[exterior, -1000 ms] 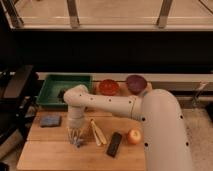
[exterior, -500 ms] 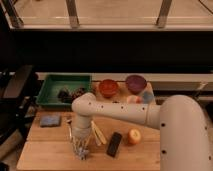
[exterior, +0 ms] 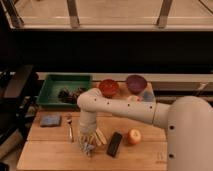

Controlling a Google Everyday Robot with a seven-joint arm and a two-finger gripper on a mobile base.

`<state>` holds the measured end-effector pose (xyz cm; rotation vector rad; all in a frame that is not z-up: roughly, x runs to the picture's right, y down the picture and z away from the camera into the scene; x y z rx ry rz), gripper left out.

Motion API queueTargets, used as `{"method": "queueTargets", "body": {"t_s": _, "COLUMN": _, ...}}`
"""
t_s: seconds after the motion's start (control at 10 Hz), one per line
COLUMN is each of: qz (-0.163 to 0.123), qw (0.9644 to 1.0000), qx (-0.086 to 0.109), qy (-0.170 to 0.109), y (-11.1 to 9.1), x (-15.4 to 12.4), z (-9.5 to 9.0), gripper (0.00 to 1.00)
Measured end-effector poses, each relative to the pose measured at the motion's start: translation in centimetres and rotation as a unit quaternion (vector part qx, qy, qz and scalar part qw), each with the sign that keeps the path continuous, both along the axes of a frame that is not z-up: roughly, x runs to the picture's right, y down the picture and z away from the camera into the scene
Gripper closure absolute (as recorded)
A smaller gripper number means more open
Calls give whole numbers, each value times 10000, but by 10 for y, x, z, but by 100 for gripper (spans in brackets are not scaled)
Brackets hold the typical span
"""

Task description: Wipe table surface with towel

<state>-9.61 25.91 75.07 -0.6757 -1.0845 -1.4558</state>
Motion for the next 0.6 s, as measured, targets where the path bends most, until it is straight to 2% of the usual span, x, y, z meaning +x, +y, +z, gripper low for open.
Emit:
{"method": "queueTargets", "body": {"t_s": 0.1, "qz": -67, "qw": 10000, "qx": 47, "qy": 45, "y": -17, "x": 2, "z": 7, "gripper": 92}}
{"method": "queueTargets", "body": {"t_s": 0.3, "qz": -178, "qw": 9998, "qx": 98, "qy": 63, "y": -37, "x": -1, "z": 19, "gripper": 92}}
{"method": "queueTargets", "body": {"t_s": 0.6, "qz": -256, "qw": 9996, "qx": 68, "qy": -117, "y": -37, "x": -18, "z": 31, "gripper": 92}}
